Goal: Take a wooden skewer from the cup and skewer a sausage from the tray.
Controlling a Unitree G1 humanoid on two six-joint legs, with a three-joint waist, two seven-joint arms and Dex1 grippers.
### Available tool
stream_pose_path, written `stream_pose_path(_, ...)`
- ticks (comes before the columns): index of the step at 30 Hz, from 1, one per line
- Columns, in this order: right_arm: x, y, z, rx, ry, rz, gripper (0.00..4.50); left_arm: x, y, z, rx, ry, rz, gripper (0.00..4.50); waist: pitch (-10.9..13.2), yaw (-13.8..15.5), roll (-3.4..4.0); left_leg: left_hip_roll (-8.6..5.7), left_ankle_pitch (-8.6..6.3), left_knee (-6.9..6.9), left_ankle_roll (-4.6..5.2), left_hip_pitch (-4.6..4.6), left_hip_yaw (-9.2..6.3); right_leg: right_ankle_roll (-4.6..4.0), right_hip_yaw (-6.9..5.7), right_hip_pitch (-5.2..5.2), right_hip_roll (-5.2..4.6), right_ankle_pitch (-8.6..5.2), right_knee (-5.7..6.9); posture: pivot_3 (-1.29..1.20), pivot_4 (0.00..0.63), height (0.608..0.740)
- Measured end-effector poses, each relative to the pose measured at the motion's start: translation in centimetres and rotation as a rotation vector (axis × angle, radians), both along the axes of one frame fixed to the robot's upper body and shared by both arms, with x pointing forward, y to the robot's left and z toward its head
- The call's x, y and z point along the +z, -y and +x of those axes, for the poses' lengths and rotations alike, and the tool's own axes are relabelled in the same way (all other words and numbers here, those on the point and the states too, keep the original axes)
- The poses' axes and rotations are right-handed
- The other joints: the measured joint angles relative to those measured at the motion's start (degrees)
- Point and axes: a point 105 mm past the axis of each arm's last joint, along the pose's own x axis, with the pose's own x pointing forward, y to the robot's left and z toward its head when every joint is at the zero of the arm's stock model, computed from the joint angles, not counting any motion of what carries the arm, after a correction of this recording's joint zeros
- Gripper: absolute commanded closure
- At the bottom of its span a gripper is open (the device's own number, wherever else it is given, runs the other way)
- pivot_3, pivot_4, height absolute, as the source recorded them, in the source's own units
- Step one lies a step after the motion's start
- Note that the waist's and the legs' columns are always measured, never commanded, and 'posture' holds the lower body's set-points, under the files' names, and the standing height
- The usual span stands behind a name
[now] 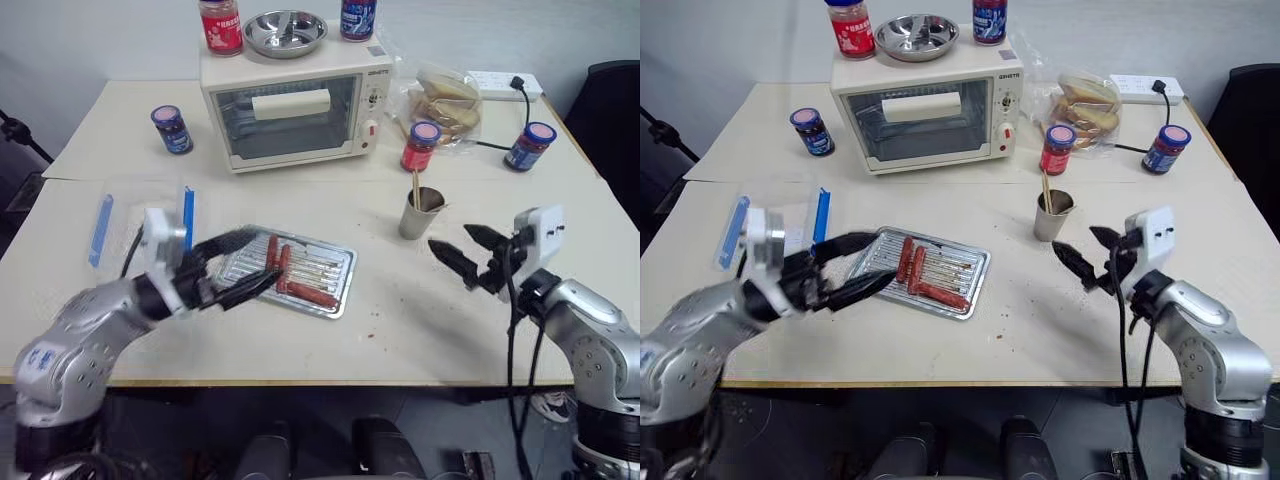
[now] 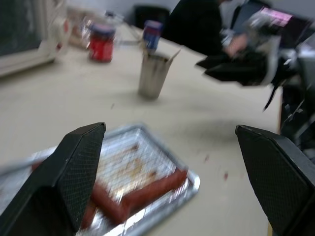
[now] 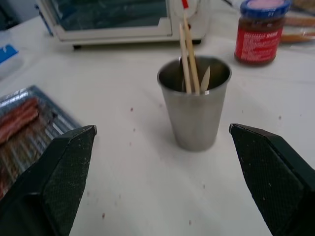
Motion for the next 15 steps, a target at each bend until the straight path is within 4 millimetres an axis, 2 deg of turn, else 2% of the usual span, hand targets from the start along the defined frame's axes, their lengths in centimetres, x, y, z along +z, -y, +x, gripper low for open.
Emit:
stream_pose_path(4, 0.5, -0.4, 1.4, -0.029, 0.017, 0.023, 0.0, 0.0, 2.3, -0.2, -0.138, -0.014, 0.032, 0.03, 0.0, -0.29, 0.0, 0.0, 0.02, -0.01, -0.02, -0.01, 0.01, 0.0, 0.0, -0.03, 0.03, 0.0, 0.0, 0.0, 0.15, 0.74)
stream_pose_path(8, 0.2, -0.9, 2.7, -0.035, 0.027, 0.026, 0.0, -0.5, 3.3, 0.0, -0.21, -0.025, 0.07, 0.03, 0.0, -0.61, 0.0, 0.0, 0.04, 0.01, -0.04, -0.01, 0.01, 0.0, 0.0, -0.02, 0.03, 0.0, 0.0, 0.0, 0.15, 0.74)
stream_pose_path(11, 0.2, -1.4, 3.4, -0.032, 0.041, 0.036, 0.43, -0.7, 3.5, 0.5, -0.213, -0.024, 0.085, 0.0, 0.0, -1.0, 0.0, 0.01, 0.05, 0.0, -0.04, -0.02, 0.01, 0.0, -0.01, -0.03, 0.04, 0.0, 0.01, 0.0, 0.15, 0.74)
stream_pose_path(15, 0.2, -1.3, 4.3, -0.061, 0.05, 0.051, 1.42, -0.3, 4.1, 0.6, -0.227, 0.0, 0.083, 0.0, 0.0, -1.15, 0.0, 0.01, 0.05, 0.0, -0.05, -0.02, 0.01, 0.0, 0.0, -0.04, 0.03, 0.0, 0.01, 0.0, 0.15, 0.74)
